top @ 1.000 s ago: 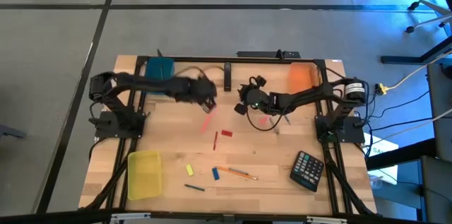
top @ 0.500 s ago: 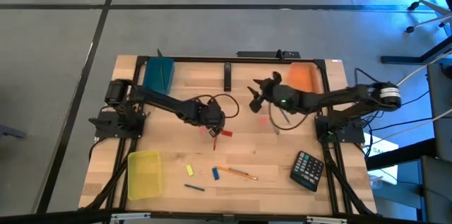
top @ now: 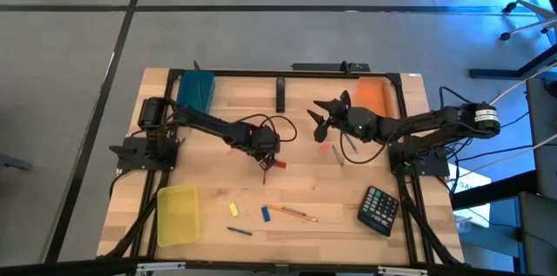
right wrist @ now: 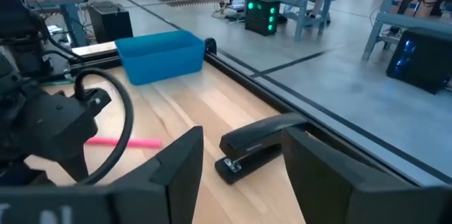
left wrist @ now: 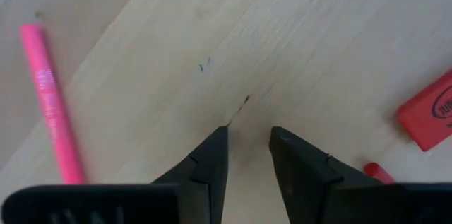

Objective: Sort crayons/erasers/pens/pencils in bins
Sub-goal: Put the pink pencil into the blue bin

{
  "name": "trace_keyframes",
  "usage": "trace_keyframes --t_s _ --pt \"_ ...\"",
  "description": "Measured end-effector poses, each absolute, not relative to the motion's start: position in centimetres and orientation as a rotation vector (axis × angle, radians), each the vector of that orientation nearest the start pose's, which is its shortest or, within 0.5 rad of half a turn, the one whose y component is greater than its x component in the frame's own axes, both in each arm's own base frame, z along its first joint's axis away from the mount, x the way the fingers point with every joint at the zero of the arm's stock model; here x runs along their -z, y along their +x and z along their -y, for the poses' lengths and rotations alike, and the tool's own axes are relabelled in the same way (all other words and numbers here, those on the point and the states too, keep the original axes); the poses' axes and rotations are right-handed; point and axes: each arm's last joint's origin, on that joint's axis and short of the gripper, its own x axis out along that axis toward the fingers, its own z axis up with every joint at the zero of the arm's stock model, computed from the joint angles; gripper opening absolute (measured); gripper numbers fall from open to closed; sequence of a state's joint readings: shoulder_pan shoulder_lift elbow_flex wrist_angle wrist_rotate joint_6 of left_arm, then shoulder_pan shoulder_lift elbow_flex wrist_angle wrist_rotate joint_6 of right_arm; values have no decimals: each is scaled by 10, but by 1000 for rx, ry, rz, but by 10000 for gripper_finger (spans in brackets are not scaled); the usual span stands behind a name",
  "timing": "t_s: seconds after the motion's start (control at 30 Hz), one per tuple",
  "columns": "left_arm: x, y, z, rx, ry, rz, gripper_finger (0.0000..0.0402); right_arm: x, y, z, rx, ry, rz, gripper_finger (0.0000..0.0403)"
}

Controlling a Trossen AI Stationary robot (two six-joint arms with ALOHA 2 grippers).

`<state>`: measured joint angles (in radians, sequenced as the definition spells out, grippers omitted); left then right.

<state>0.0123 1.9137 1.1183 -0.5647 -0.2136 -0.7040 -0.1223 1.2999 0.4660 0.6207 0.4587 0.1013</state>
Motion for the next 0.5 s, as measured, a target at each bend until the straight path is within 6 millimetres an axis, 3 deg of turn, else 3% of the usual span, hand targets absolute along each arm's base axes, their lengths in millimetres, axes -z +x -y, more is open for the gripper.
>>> trace_keyframes --t_s 0.5 --pt "-124 341 -11 -669 -439 -1232 35 -196 247 42 571 63 -195 196"
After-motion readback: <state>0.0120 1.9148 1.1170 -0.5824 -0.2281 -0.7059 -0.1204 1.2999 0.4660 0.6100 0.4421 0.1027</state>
